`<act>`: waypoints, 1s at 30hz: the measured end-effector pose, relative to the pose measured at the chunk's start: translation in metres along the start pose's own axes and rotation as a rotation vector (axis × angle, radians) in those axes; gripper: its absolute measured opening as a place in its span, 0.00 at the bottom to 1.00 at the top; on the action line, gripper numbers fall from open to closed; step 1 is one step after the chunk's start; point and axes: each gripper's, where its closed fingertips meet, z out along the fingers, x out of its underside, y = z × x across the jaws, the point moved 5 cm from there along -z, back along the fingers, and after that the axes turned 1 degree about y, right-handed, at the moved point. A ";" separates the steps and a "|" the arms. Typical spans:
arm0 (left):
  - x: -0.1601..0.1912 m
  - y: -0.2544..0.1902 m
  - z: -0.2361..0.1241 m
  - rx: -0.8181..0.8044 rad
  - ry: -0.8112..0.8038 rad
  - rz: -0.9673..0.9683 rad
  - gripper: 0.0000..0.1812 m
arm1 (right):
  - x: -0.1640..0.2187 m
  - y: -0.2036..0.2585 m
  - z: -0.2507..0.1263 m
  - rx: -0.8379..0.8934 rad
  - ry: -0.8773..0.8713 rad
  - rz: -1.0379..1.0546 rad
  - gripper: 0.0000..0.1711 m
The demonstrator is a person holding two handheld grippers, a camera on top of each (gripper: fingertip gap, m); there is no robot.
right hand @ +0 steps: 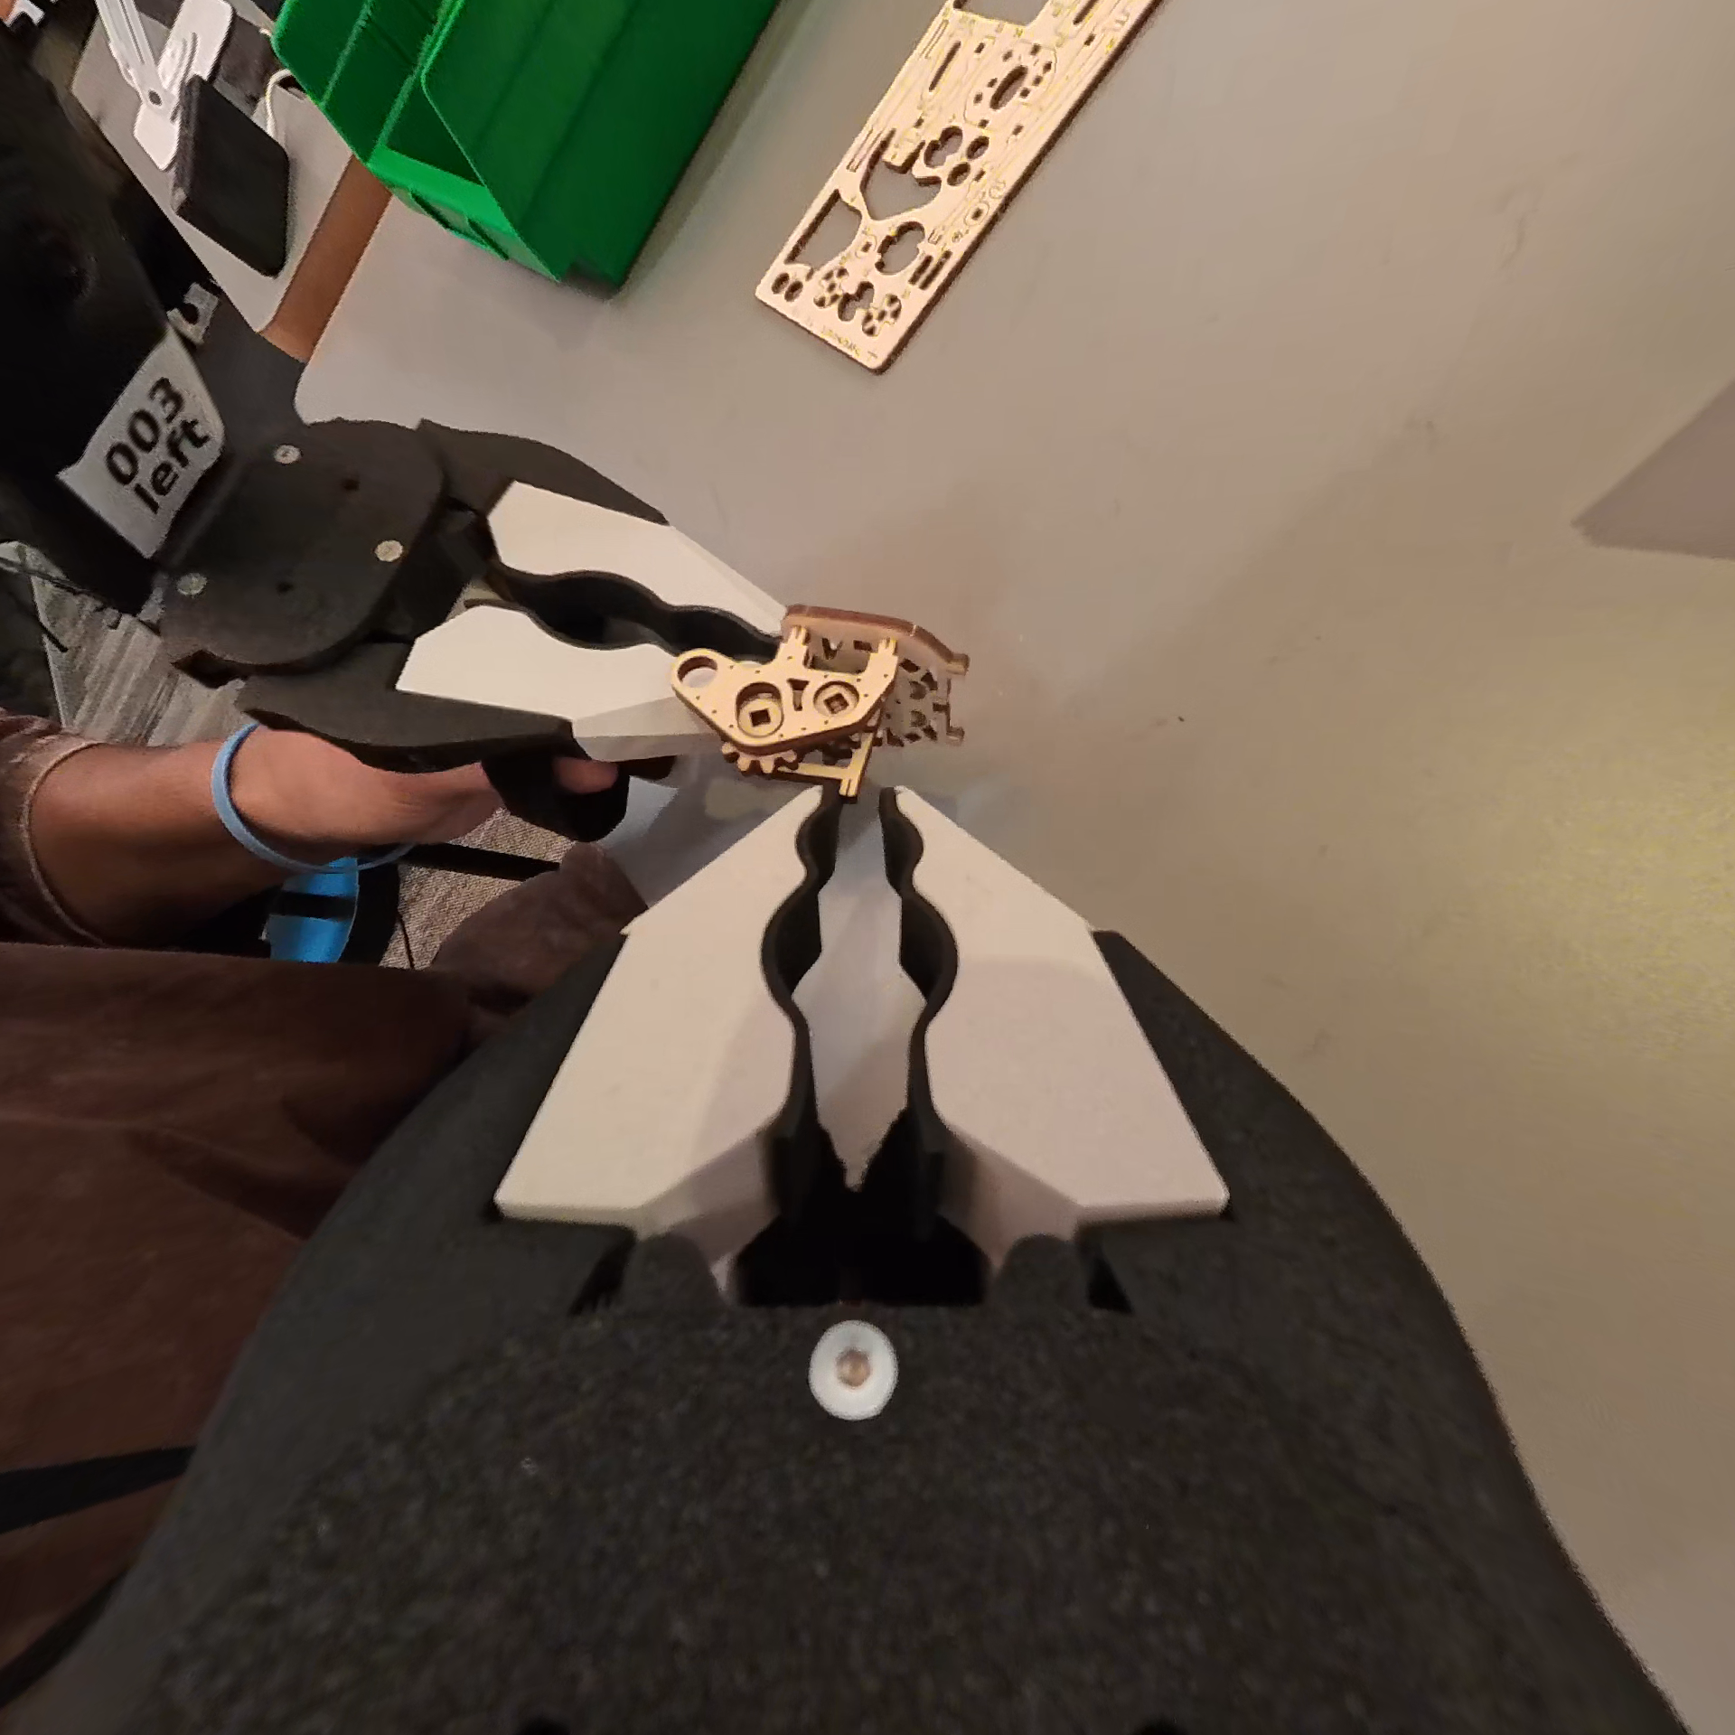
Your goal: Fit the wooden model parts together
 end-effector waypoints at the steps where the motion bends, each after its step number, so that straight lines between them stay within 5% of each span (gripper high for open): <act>1: 0.000 0.000 0.000 0.003 -0.001 -0.006 0.01 | 0.000 0.000 0.000 0.000 -0.002 -0.002 0.05; 19: 0.000 0.002 -0.001 0.045 -0.008 -0.077 0.01 | -0.004 0.004 -0.003 -0.005 -0.040 -0.052 0.07; 30: -0.001 0.003 -0.002 0.053 -0.014 -0.097 0.01 | -0.014 0.029 -0.013 -0.006 -0.177 -0.309 0.10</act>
